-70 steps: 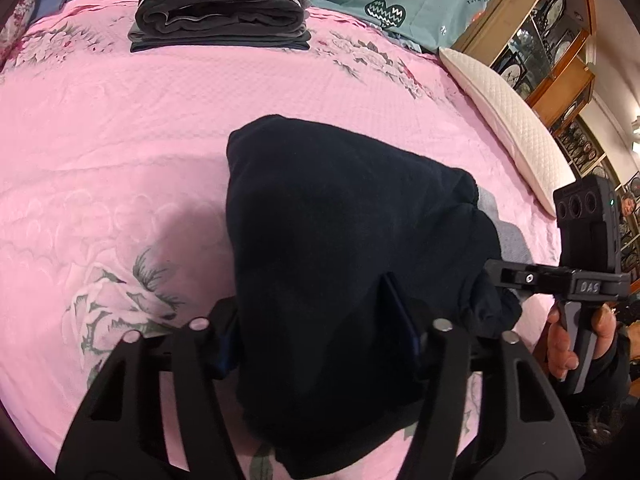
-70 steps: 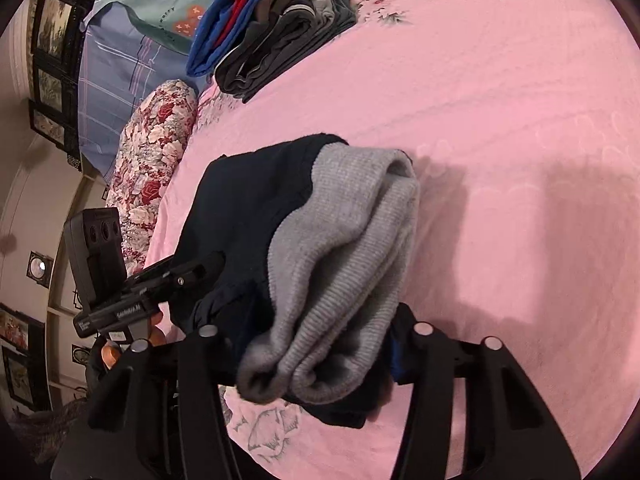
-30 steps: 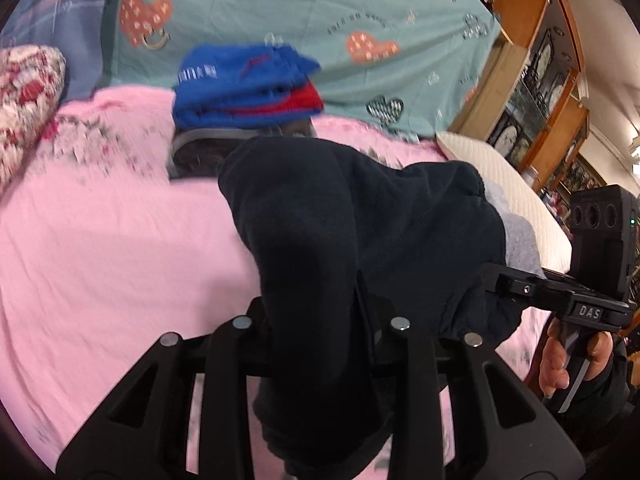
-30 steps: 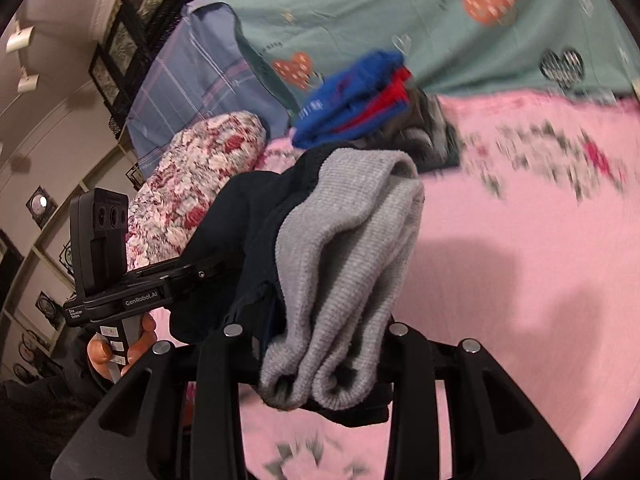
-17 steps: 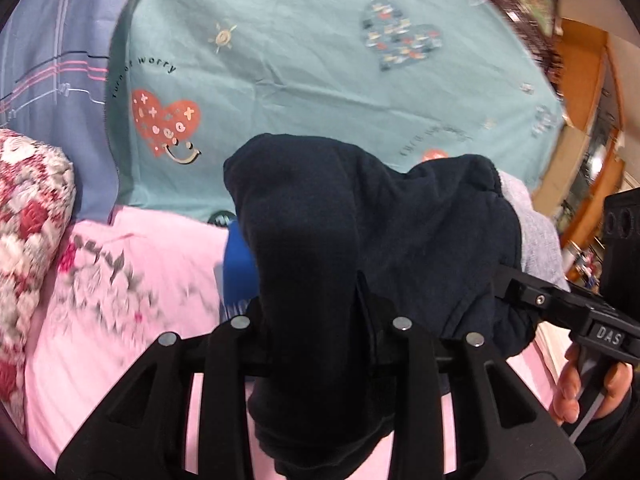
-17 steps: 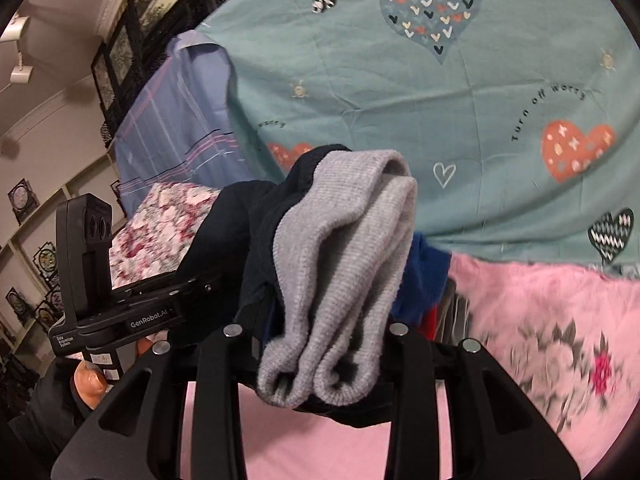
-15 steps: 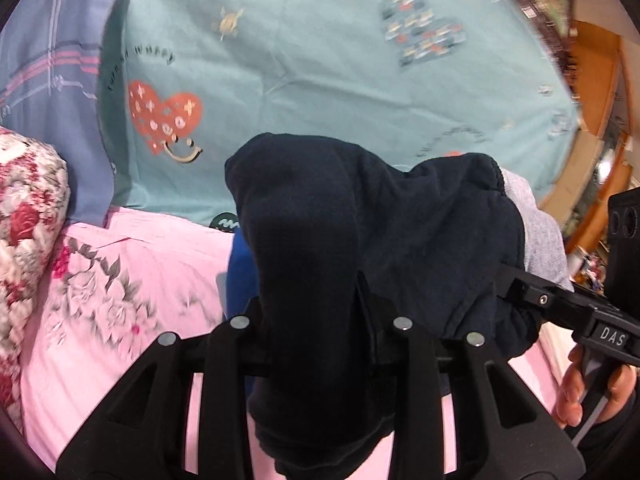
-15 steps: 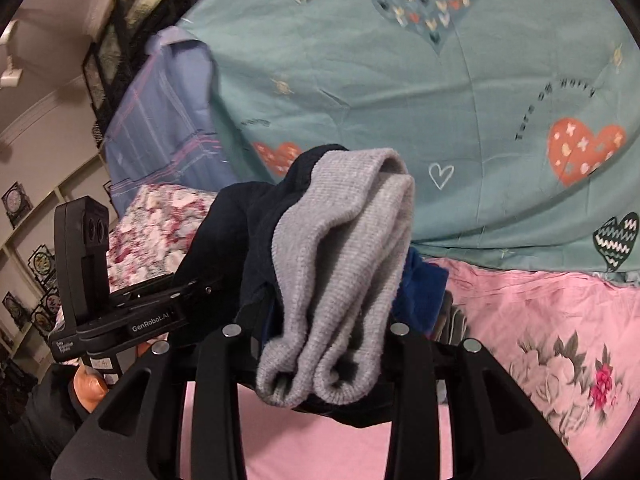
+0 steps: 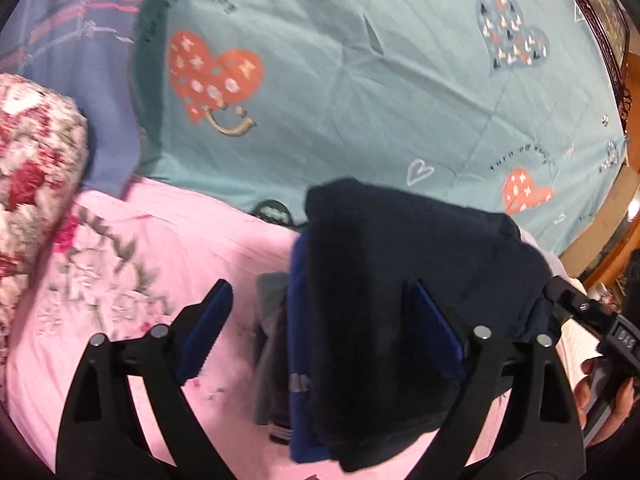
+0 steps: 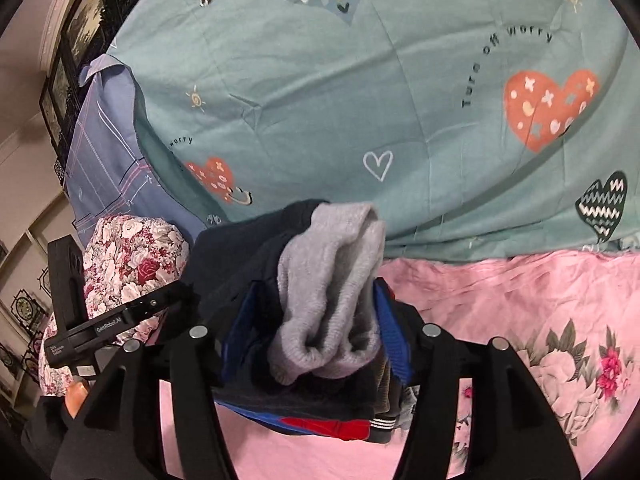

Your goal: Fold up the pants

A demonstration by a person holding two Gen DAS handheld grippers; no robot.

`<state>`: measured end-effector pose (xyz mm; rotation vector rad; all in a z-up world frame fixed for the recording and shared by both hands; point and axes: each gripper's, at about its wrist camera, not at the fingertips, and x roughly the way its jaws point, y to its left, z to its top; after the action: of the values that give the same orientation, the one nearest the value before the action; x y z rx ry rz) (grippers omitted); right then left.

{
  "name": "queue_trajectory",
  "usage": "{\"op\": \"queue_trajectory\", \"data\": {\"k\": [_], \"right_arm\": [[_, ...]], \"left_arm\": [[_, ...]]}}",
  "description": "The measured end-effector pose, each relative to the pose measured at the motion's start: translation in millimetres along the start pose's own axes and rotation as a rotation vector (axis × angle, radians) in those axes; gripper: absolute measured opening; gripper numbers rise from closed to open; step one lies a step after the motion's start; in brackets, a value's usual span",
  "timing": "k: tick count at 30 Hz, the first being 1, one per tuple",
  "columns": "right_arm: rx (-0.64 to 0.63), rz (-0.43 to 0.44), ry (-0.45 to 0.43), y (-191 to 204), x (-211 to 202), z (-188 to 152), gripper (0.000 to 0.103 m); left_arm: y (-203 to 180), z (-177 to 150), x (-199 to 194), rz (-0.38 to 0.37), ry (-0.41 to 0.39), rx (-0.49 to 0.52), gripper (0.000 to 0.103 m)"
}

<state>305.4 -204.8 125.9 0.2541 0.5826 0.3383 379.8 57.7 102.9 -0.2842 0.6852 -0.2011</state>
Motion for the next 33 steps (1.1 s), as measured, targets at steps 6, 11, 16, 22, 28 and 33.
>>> {"op": "queue_trajectory", "data": {"k": [6, 11, 16, 22, 28, 33], "right_arm": [[-0.004, -0.045, -0.064, 6, -30, 3, 0.07], [-0.075, -0.098, -0.078, 20, -91, -52, 0.073], [-0.114, -0.16, -0.065, 43, -150, -141, 0.097], [-0.076, -0.169, -0.085, 73, -207, -238, 0.102], [-0.129, -0.213, -0.09, 102, -245, -305, 0.102], [-0.133, -0.24, -0.099, 111, -274, -331, 0.102]], "left_arm": [[3, -9, -30, 0.064, 0.002, 0.004, 0.094], [-1, -56, -89, 0.157, -0.041, 0.12, 0.097], [-24, -139, -161, 0.194, -0.094, 0.258, 0.101], [-41, -228, -231, 0.14, -0.088, 0.258, 0.101], [-53, -296, -285, 0.148, -0.13, 0.247, 0.101], [-61, -327, -318, 0.193, -0.165, 0.277, 0.101]]}}
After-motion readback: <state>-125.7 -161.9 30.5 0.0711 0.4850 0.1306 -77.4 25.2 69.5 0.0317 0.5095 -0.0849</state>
